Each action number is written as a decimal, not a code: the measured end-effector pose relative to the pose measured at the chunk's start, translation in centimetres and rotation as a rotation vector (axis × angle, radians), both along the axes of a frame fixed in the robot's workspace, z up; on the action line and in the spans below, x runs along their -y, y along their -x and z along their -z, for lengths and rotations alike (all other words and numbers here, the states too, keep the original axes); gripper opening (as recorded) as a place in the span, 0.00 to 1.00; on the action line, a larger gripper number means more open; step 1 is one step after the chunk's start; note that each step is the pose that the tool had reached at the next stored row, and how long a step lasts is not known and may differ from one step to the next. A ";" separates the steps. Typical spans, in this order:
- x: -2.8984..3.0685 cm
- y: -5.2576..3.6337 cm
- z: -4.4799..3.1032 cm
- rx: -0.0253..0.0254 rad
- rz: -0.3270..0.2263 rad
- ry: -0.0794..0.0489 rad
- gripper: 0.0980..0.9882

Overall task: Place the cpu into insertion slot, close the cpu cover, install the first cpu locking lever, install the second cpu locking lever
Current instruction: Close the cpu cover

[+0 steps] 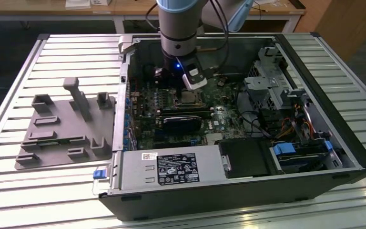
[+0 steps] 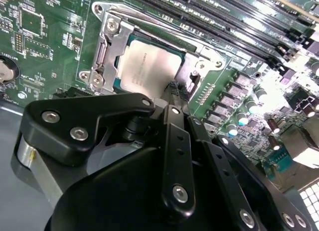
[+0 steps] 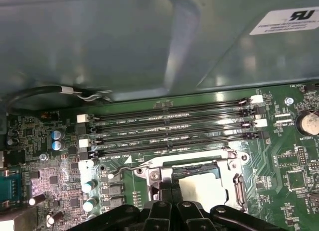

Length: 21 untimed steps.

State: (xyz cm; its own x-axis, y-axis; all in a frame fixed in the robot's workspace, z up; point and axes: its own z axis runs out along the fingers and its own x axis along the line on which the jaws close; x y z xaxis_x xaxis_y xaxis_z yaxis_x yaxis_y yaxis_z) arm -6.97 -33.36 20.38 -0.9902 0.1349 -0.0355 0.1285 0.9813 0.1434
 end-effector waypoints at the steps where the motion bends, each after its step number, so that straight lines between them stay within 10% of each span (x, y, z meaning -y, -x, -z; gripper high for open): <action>1: 0.00 0.08 0.01 0.0012 0.000 0.000 0.00; 21: -0.01 0.10 0.46 0.0114 0.000 -0.005 0.00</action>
